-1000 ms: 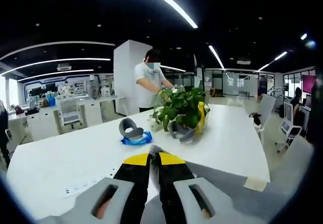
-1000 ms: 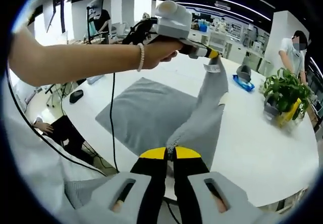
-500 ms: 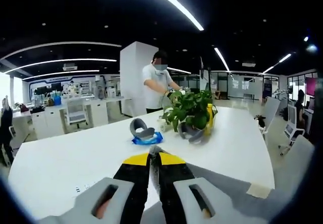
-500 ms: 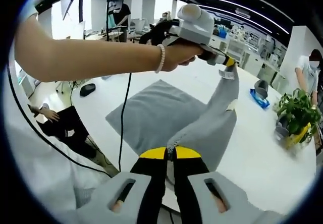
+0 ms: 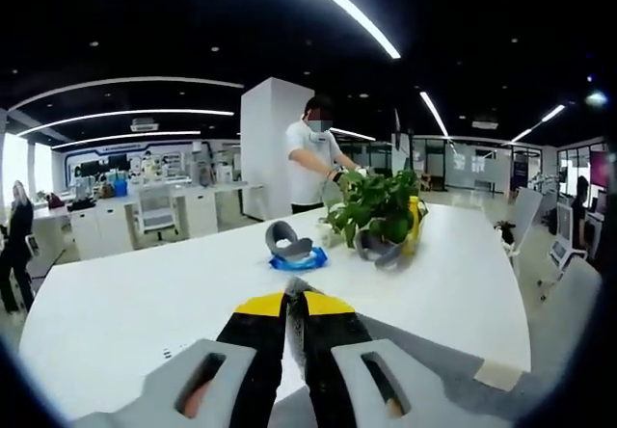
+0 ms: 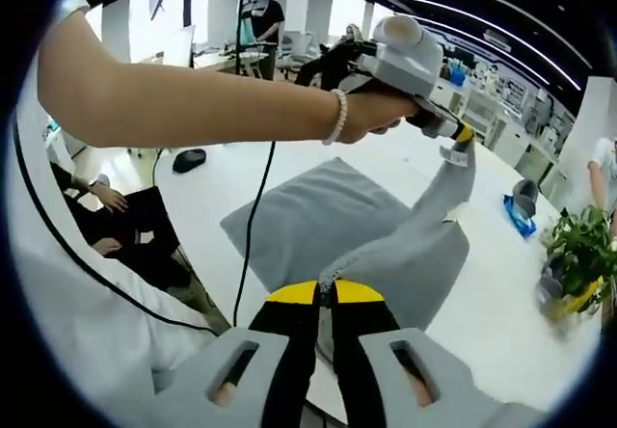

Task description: Fold the towel on the table until its edges align and the towel forms a compact rectangular stack.

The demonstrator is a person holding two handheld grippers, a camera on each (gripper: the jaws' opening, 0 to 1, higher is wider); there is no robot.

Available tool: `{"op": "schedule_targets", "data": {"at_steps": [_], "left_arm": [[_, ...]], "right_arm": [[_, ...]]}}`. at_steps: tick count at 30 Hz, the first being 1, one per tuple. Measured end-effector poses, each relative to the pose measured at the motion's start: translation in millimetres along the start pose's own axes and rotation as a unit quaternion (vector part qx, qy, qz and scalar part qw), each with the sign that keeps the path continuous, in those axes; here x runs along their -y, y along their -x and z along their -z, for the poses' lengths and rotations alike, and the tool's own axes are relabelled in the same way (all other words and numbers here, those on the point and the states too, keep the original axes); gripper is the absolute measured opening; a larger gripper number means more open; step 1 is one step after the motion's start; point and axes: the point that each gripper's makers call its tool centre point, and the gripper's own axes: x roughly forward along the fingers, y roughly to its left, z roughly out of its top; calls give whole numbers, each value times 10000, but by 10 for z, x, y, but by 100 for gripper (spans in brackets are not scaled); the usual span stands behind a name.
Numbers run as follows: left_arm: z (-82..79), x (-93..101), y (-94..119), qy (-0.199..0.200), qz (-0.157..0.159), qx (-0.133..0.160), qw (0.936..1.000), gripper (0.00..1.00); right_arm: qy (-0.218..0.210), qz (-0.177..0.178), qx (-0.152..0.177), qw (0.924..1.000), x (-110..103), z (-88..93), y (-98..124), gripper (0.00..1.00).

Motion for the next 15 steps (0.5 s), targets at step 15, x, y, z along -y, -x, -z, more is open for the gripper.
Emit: {"op": "schedule_targets", "data": {"at_steps": [15], "left_arm": [[245,-446,303,233,-421,-142,9987,6]], "right_arm": [[411,-456,-3,9981,-249,-152,-218,2]]}}
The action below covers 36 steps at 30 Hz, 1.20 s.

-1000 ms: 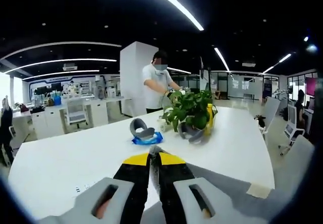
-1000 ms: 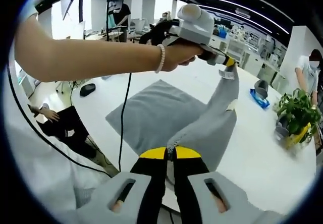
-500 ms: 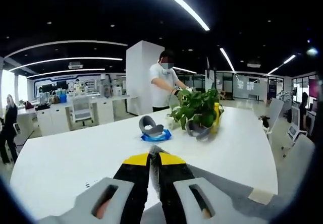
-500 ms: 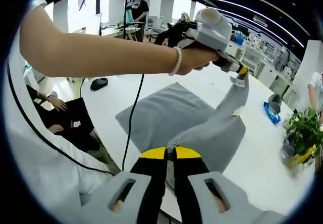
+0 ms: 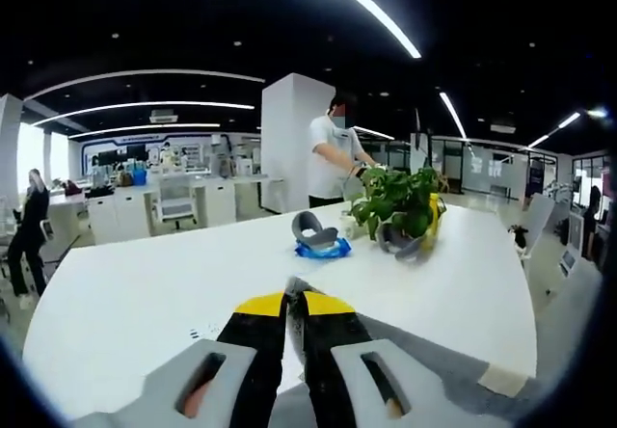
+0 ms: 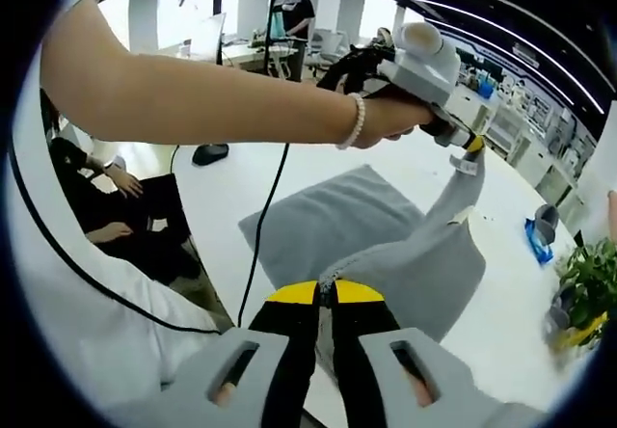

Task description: Fold the towel on the table until its edges align and the towel forms a compact rectangular stack.

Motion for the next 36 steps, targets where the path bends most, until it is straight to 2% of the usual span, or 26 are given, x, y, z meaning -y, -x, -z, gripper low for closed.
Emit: {"op": "schedule_targets", "data": {"at_steps": [14,24,36], "left_arm": [[231,-393,172,153,-318,-149,9993,6],[491,-638,264,289,-496,-339,9978,6],[627,-883,389,379,-683,-421,9961,6]], "right_arm": [[473,-404,-73,9980,-252,-109,-242,2],[690,-650,-121,9954,-375,-176,-439,2],[876,-983,-111,9912,-514,-300,-651,2]]}}
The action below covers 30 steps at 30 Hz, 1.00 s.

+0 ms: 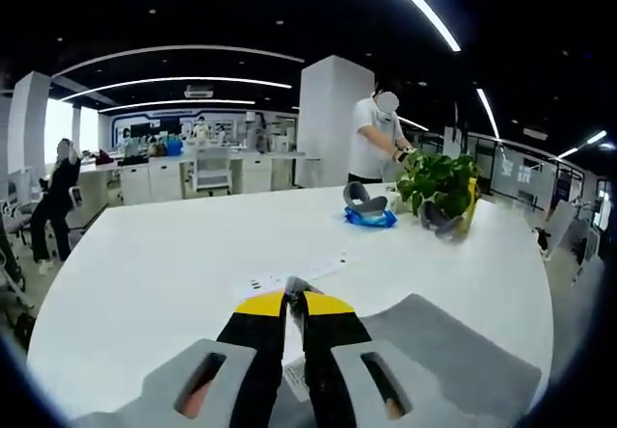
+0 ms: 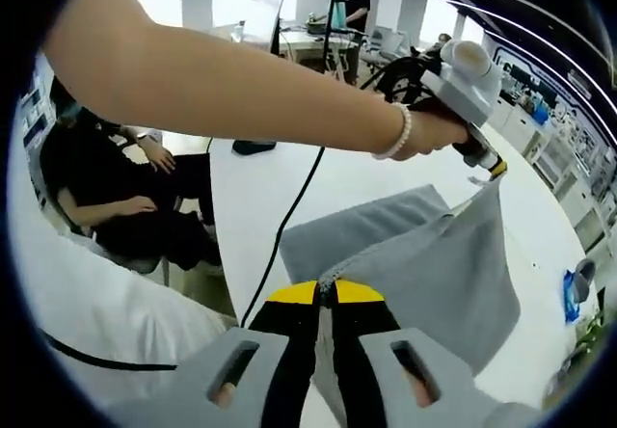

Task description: Fold the towel on the table until its edges align and the towel forms a compact rectangular stack.

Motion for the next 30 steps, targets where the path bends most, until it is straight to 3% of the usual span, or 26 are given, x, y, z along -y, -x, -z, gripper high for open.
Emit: {"op": "schedule_targets", "data": {"at_steps": [18,24,30], "left_arm": [[49,-234,247,7,-235,88,9997,6],[231,-335,269,-12,-303,-122,9995,6],[157,-360,323,-74,-324,23,9994,6]], "right_arm": [[248,-273,23,9993,-121,-137,-165,2],[244,-386,-114,9989,-151,-77,-252,2],[255,-443,31,9987,-161,-206,-246,2]]}}
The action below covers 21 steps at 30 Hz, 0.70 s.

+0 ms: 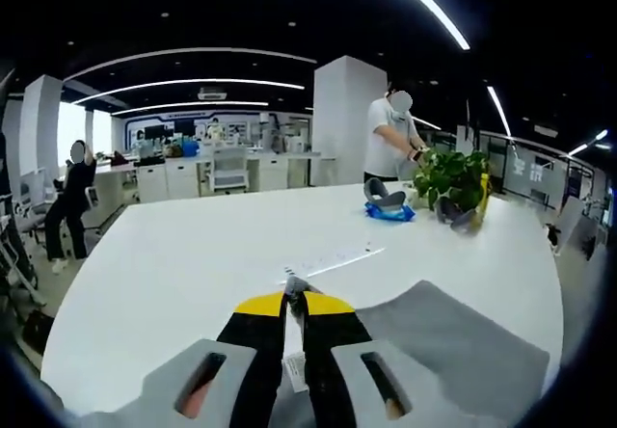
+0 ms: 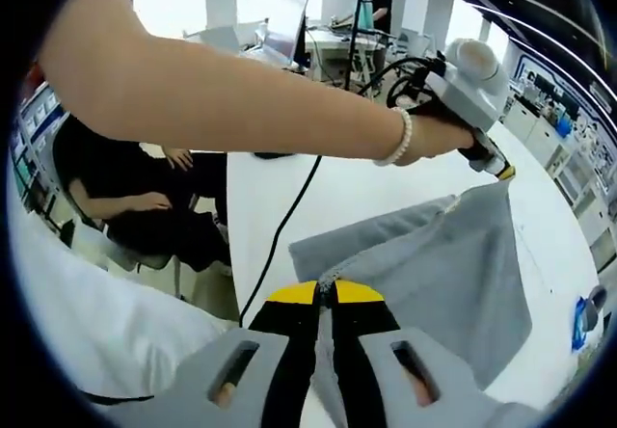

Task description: Fold the towel on the table until its edges align and the towel forms a compact rectangular stack.

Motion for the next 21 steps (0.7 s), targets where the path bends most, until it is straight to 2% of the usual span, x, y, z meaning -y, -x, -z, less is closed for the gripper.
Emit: {"op": "schedule_targets", "data": {"at_steps": [3,10,16,21], "left_arm": [[26,-57,-3,37,-46,-18,10000,6],[258,-168,-22,-76,-130,-255,9996,6],[476,-253,-79,-61,-169,-465,9988,6],[648,-284,-143,-197,-174,-643,9976,6]], "right_arm": [[29,-18,-12,10000,5,-13,-47,2],[27,-149,-83,9999,35,48,-251,2],[-313,-381,-16,9988,50,129,-438,2],[-643,-578,102,9962,84,189,-569,2]]}}
